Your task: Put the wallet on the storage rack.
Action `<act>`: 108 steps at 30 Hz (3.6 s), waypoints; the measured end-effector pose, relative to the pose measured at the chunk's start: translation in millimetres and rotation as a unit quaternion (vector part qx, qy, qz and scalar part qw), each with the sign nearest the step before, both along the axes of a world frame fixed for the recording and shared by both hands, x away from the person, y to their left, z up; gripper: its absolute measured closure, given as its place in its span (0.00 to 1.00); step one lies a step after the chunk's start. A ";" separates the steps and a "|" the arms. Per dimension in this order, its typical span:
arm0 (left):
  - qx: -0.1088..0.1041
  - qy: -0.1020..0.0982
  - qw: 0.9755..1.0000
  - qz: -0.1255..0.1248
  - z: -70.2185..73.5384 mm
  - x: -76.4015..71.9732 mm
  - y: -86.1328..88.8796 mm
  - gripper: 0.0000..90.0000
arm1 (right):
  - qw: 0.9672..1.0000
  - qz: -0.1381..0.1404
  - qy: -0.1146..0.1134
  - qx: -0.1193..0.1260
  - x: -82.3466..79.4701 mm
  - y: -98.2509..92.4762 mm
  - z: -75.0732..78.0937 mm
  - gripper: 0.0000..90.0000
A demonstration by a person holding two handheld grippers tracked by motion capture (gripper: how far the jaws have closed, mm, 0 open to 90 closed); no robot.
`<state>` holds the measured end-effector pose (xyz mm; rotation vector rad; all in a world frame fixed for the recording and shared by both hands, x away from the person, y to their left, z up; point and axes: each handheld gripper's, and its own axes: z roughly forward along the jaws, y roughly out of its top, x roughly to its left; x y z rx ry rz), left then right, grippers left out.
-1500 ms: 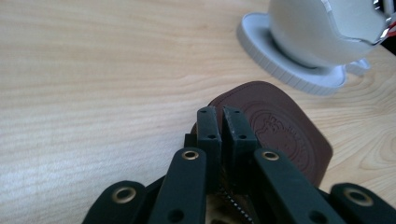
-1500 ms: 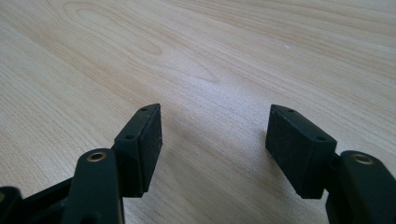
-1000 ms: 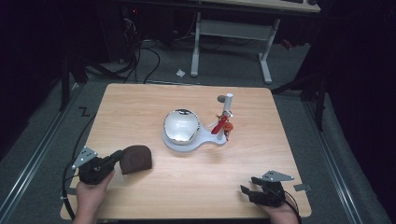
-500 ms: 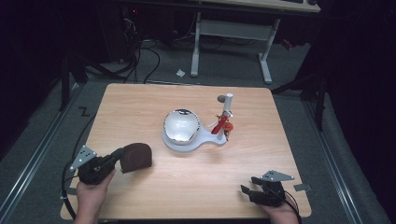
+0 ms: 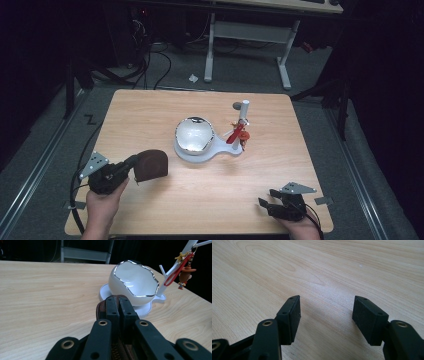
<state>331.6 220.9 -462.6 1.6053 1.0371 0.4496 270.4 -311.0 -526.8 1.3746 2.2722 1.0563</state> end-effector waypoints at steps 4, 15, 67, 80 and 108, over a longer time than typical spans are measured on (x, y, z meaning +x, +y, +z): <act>-0.002 -0.004 1.000 -0.003 6.0 1.4 -5.6 0.97 | 1.000 0.000 0.000 0.001 -0.3 -0.5 0.7 0.44; -0.003 -0.022 1.000 -0.014 29.7 9.5 -21.7 0.97 | 1.000 0.000 0.000 0.004 -0.1 -1.6 0.9 0.44; 0.068 0.014 0.998 -0.005 53.9 100.9 -94.9 0.97 | 1.000 -0.002 0.001 0.014 0.6 -7.6 2.0 0.45; 0.114 0.027 0.993 0.009 51.3 111.0 -119.8 0.96 | 1.000 0.002 0.001 0.012 0.7 -6.7 1.7 0.45; 0.111 0.029 0.993 0.013 35.9 116.8 -146.8 0.90 | 1.000 0.006 0.005 0.010 0.4 -4.6 1.1 0.45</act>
